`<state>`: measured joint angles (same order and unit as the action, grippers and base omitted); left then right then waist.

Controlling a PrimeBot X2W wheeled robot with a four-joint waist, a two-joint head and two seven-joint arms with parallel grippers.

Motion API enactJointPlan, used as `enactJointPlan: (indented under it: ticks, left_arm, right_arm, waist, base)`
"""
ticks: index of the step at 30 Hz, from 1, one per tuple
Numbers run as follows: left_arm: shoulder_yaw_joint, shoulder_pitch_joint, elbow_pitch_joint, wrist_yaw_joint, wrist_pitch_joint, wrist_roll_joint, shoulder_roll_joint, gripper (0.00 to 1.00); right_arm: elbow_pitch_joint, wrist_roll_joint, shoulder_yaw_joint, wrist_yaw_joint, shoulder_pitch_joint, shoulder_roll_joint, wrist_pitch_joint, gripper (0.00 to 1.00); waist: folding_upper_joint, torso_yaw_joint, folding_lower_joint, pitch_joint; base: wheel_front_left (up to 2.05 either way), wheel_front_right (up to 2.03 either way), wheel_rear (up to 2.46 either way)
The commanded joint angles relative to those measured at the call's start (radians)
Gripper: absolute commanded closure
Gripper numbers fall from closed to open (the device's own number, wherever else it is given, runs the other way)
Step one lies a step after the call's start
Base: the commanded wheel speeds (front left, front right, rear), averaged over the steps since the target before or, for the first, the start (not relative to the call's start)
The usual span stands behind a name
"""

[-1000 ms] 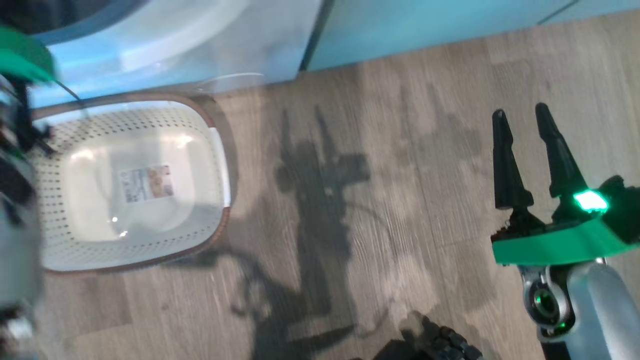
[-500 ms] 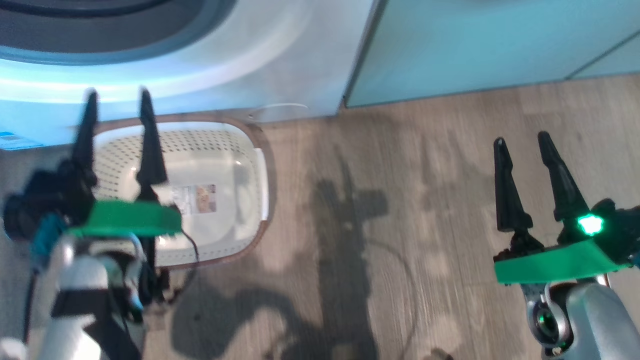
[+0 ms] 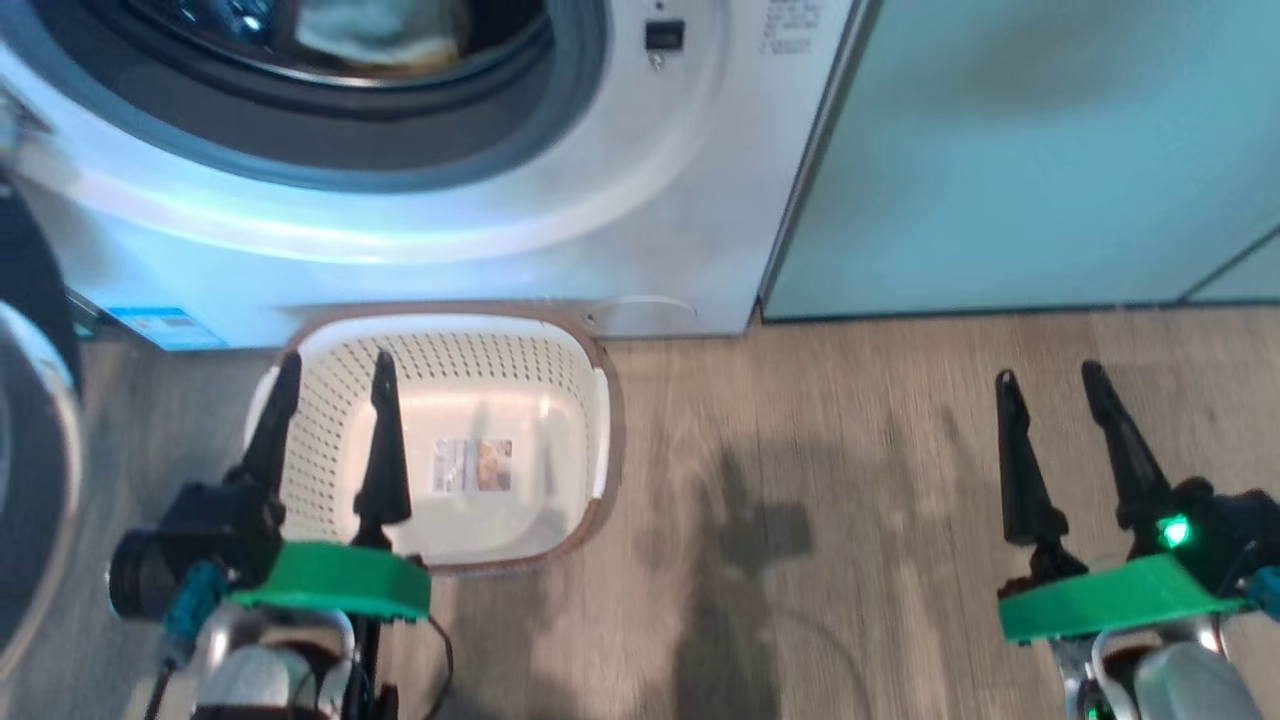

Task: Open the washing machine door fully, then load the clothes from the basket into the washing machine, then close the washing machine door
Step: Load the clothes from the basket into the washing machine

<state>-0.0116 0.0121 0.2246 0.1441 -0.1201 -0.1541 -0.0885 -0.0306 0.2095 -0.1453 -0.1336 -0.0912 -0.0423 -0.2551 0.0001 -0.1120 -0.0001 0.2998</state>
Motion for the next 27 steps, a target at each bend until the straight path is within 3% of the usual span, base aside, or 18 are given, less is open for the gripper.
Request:
enactJointPlan:
  ticks: [1, 27]
  left_arm:
    - [-0.027, -0.002, 0.029, 0.005, -0.010, -0.002, -0.003, 0.00]
    - [-0.013, 0.146, 0.072, 0.038, 0.029, 0.007, -0.011, 0.00]
  right_arm:
    - [0.024, -0.006, -0.018, 0.003, 0.005, -0.008, -0.007, 0.00]
    - [0.030, -0.022, -0.037, 0.003, 0.144, -0.008, -0.007, 0.00]
  waist:
    - [-0.0001, 0.020, 0.0001, -0.042]
    - [-0.0001, 0.016, 0.0001, -0.228]
  base:
    - [0.00, 0.00, 0.00]
    - [0.00, 0.00, 0.00]
